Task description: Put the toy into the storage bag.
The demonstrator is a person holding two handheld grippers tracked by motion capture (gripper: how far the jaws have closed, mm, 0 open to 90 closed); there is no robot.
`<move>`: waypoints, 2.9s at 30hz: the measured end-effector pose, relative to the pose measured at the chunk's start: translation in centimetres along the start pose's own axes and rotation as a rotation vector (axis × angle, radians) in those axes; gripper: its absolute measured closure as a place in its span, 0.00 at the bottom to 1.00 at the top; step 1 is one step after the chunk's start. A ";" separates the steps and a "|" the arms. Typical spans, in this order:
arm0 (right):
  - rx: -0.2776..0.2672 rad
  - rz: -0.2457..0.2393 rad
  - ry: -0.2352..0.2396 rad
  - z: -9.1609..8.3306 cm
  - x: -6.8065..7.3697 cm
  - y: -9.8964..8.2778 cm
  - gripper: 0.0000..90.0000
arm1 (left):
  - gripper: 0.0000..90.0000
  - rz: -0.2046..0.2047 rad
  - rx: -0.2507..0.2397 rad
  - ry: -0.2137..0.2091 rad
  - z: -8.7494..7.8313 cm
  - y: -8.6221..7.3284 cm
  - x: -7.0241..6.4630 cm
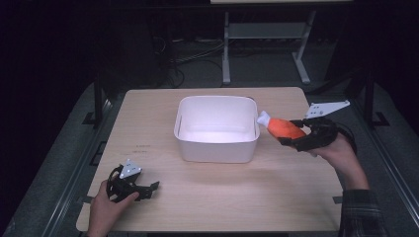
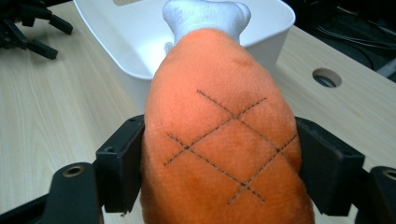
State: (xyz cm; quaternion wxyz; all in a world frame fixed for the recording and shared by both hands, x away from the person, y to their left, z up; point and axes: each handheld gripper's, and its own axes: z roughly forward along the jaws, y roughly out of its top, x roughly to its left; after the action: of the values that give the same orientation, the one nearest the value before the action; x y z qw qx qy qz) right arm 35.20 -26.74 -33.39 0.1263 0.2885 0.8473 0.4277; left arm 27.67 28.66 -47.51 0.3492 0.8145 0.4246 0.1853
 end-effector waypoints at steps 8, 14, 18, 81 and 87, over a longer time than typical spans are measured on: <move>0.010 -0.048 0.038 1.2 0.3 2.4 0.27 | 0.14 0.001 0.001 0.000 0.0 0.0 0.0; 0.021 -0.072 0.059 2.2 0.5 3.8 0.27 | 0.14 0.003 0.002 0.000 0.0 0.0 0.0; 0.028 -0.091 0.075 2.9 0.8 4.9 0.27 | 0.14 0.004 0.003 0.000 0.0 0.0 0.0; 0.248 -0.318 0.346 15.8 6.4 13.3 0.19 | 0.14 0.002 0.001 0.001 0.0 0.0 0.0; 0.227 -0.305 0.334 15.4 6.4 13.4 0.16 | 0.14 0.000 0.001 0.000 0.0 0.0 0.0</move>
State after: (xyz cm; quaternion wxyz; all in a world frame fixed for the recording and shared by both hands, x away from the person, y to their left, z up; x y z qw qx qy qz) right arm 42.33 -6.59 -31.75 0.0145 0.0951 0.9327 0.3475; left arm 27.67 28.66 -47.50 0.3489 0.8147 0.4246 0.1851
